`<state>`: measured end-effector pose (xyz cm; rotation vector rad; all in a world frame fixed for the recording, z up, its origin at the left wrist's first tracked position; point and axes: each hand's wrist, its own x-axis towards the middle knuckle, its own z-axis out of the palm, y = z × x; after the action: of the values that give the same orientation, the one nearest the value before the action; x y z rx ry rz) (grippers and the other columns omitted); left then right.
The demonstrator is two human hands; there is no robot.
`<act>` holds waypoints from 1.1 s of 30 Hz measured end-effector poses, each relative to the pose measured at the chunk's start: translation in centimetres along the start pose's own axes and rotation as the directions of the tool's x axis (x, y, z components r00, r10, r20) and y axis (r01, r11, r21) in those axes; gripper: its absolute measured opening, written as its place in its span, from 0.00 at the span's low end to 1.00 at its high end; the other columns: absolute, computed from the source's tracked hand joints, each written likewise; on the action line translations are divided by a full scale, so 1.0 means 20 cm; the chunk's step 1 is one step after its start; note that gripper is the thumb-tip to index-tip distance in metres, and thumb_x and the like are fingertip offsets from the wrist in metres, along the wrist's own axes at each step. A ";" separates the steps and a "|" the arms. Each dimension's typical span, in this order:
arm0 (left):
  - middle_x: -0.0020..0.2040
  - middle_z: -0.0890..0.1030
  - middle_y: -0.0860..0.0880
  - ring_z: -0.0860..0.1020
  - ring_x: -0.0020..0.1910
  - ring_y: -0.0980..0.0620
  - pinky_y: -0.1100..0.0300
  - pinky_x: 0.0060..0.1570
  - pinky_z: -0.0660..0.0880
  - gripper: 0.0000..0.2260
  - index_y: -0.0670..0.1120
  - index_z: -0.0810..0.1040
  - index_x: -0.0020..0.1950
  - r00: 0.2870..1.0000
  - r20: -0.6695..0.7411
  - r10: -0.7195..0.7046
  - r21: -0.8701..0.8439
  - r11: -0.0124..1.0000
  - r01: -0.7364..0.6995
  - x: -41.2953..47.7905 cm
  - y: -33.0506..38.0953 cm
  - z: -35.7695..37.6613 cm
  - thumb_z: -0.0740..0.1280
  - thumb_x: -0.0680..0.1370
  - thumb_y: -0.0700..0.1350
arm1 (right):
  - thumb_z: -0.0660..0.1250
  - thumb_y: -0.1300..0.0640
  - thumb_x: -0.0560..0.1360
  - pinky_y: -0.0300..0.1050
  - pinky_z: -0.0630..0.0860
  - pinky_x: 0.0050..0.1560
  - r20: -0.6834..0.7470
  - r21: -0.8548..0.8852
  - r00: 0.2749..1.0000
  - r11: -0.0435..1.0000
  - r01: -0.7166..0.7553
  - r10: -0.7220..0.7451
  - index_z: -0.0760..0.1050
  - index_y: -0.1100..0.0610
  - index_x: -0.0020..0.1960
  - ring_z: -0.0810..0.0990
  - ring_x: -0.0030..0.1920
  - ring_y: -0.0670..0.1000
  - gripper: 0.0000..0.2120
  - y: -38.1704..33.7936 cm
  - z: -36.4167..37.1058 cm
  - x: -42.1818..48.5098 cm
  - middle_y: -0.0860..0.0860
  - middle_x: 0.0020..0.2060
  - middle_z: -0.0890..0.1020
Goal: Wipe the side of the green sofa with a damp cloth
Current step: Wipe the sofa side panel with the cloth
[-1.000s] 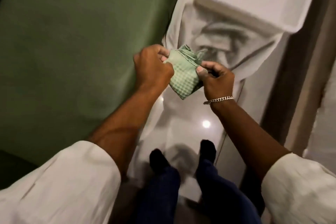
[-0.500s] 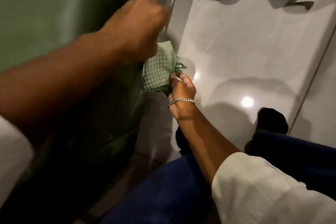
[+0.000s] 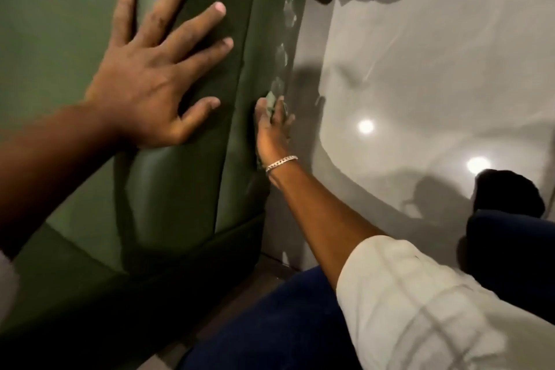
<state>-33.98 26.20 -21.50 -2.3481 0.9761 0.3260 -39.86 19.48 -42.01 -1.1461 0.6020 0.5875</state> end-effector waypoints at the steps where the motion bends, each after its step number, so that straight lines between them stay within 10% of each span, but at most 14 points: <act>1: 0.82 0.57 0.47 0.47 0.81 0.38 0.25 0.73 0.47 0.32 0.49 0.64 0.77 1.000 -0.021 -0.003 -0.002 1.000 0.003 0.02 0.00 0.01 0.54 0.77 0.62 | 0.51 0.41 0.79 0.63 0.45 0.77 -0.024 -0.070 0.999 0.997 0.036 -0.038 0.45 0.45 0.77 0.43 0.79 0.59 0.30 0.00 0.01 0.02 0.54 0.80 0.45; 12: 0.82 0.56 0.48 0.47 0.81 0.35 0.24 0.70 0.52 0.31 0.51 0.63 0.77 0.999 -0.040 -0.003 0.081 0.997 0.006 0.05 0.00 0.06 0.52 0.77 0.63 | 0.51 0.33 0.72 0.60 0.40 0.75 -0.109 -0.198 0.944 0.937 0.287 -0.312 0.47 0.38 0.75 0.41 0.79 0.60 0.34 0.18 0.16 -0.19 0.52 0.80 0.40; 33: 0.81 0.59 0.46 0.49 0.80 0.33 0.24 0.71 0.49 0.30 0.51 0.64 0.77 0.999 -0.011 -0.031 0.187 0.982 0.033 0.08 0.04 0.04 0.54 0.77 0.62 | 0.44 0.32 0.70 0.57 0.37 0.76 -0.098 -0.136 0.975 0.973 0.186 -0.200 0.44 0.37 0.75 0.39 0.78 0.60 0.34 0.15 0.20 -0.31 0.51 0.79 0.40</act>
<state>-33.36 25.25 -23.20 -2.1933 0.9298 0.2026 -45.80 23.48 -38.46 -1.3471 0.5464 0.4005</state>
